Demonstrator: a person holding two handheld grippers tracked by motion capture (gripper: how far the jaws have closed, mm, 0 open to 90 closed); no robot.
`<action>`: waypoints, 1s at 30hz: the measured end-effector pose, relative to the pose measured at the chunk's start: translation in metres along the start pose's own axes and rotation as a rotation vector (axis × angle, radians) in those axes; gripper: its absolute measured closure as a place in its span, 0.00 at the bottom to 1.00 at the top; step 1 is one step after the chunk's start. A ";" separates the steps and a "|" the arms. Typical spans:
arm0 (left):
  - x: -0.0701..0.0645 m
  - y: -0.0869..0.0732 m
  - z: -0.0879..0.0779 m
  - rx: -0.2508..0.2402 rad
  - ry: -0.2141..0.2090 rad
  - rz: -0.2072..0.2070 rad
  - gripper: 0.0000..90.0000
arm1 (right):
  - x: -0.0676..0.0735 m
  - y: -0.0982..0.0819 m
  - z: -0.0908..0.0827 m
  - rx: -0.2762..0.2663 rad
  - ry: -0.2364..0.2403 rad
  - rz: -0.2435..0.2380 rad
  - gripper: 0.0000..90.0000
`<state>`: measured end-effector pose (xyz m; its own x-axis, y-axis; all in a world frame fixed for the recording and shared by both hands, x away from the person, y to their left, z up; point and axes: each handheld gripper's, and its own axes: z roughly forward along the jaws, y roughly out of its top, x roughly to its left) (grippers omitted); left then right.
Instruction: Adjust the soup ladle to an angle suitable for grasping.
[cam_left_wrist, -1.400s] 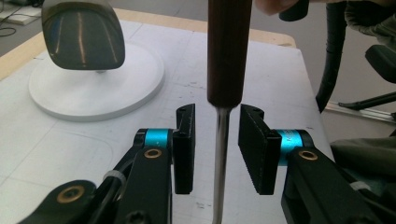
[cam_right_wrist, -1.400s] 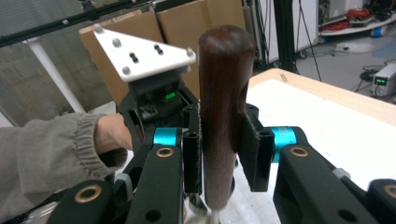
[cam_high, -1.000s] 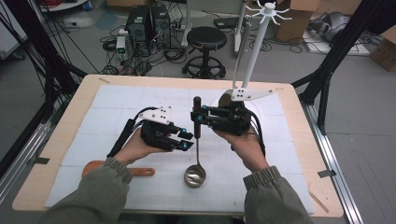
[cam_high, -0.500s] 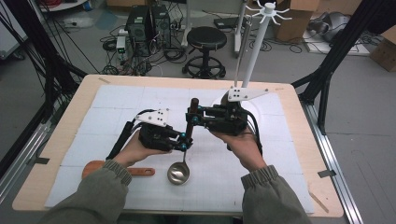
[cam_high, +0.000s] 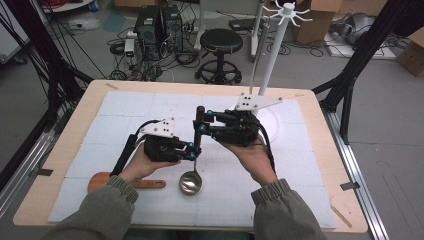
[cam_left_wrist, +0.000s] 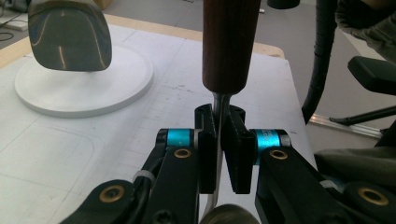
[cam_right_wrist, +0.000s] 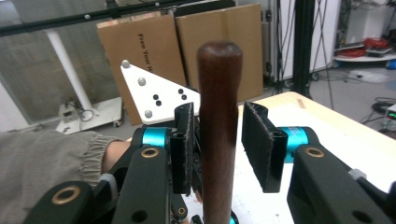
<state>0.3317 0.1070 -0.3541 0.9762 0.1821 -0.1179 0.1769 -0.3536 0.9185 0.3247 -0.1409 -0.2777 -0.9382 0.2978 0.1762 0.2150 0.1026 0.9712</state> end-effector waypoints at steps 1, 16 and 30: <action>0.000 0.000 0.000 0.000 0.006 -0.003 0.94 | 0.002 0.000 0.001 0.006 -0.010 -0.011 0.70; -0.001 0.002 -0.001 -0.044 0.052 -0.065 0.94 | 0.008 -0.023 0.015 0.044 -0.117 -0.077 0.66; -0.001 0.002 -0.003 -0.067 0.058 -0.071 0.93 | 0.006 -0.027 0.017 0.026 -0.107 -0.093 0.80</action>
<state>0.3312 0.1086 -0.3510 0.9523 0.2580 -0.1631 0.2345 -0.2766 0.9319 0.3179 -0.1254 -0.3052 -0.9206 0.3849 0.0666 0.1369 0.1582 0.9779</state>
